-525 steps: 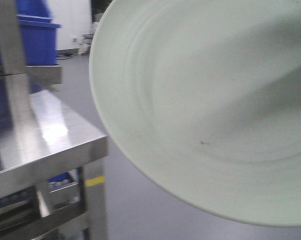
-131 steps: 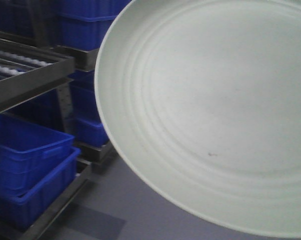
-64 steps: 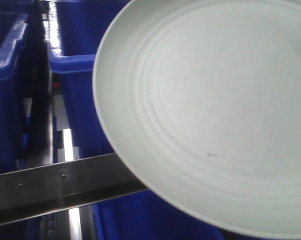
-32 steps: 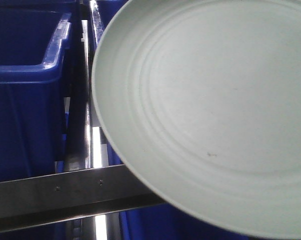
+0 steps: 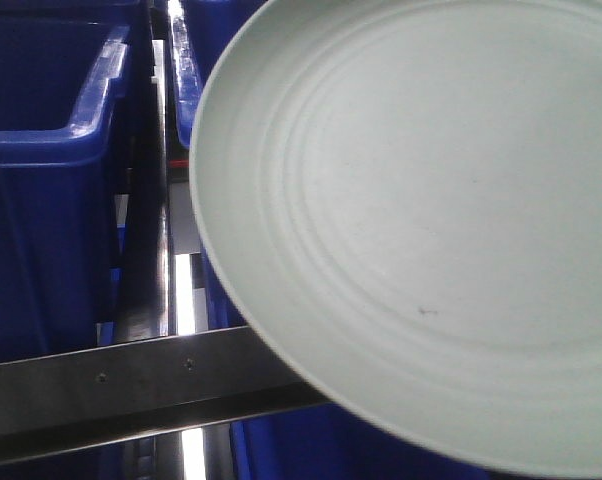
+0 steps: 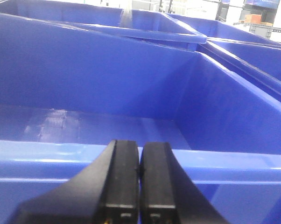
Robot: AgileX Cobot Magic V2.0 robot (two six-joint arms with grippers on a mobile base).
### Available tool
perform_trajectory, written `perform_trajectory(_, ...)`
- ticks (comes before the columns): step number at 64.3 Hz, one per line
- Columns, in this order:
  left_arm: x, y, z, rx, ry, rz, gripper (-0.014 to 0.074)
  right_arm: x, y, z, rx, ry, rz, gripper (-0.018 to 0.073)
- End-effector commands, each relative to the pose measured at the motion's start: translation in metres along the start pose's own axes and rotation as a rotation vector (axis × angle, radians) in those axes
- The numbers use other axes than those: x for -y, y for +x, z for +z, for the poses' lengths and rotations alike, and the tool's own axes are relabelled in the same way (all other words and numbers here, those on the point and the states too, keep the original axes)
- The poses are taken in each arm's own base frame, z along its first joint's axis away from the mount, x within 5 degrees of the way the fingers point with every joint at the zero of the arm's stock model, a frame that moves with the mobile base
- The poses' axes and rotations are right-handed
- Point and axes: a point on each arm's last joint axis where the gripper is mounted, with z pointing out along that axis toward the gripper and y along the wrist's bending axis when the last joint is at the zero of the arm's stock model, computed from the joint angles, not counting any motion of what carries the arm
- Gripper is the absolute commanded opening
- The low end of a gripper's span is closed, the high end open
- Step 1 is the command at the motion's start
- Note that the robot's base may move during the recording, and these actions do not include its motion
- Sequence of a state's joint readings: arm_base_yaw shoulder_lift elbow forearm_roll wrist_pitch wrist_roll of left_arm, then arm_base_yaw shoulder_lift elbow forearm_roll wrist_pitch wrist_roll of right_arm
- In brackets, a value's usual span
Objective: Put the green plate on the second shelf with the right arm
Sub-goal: 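Drive up to the shelf holding the plate in the right gripper, then lower the plate into the blue bin on the shelf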
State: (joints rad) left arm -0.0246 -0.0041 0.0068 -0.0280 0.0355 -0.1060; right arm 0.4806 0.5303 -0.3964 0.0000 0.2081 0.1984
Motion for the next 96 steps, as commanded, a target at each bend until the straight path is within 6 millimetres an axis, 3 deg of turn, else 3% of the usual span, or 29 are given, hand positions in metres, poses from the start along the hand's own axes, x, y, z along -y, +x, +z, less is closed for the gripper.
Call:
perform_trajectory(1,-0.001,0.005,0.000,0.066,0.005,-0.011,0.0130,-0.004,-0.023,-0.004,0.161,-0.032,0.005,0.0057)
perform_trajectory(35,-0.001,0.005,0.000,0.066,0.005,-0.011,0.0130,-0.008,-0.039,-0.001,0.341,-0.064,-0.018,0.0057)
perform_trajectory(43,-0.001,0.005,0.000,0.066,0.005,-0.011,0.0130,-0.010,-0.053,0.020,0.354,-0.067,-0.019,0.0057)
perform_trajectory(57,-0.001,0.005,0.000,0.066,0.005,-0.011,0.0130,-0.014,-0.100,0.064,0.347,-0.036,-0.017,0.0057)
perform_trajectory(72,-0.001,0.005,0.000,0.066,0.005,-0.011,0.0130,0.011,-0.141,0.104,0.374,0.081,0.052,0.0057)
perform_trajectory(87,-0.001,0.005,0.000,0.066,0.005,-0.011,0.0130,0.028,-0.150,0.140,0.316,0.139,0.043,0.0066)
perform_trajectory(92,-0.001,0.005,0.000,0.066,0.005,-0.011,0.0130,0.030,-0.151,0.151,0.313,0.138,0.019,0.0154)
perform_trajectory(96,-0.001,0.005,0.000,0.066,0.005,-0.011,0.0130,0.031,-0.153,0.158,0.319,0.137,0.016,0.0291)
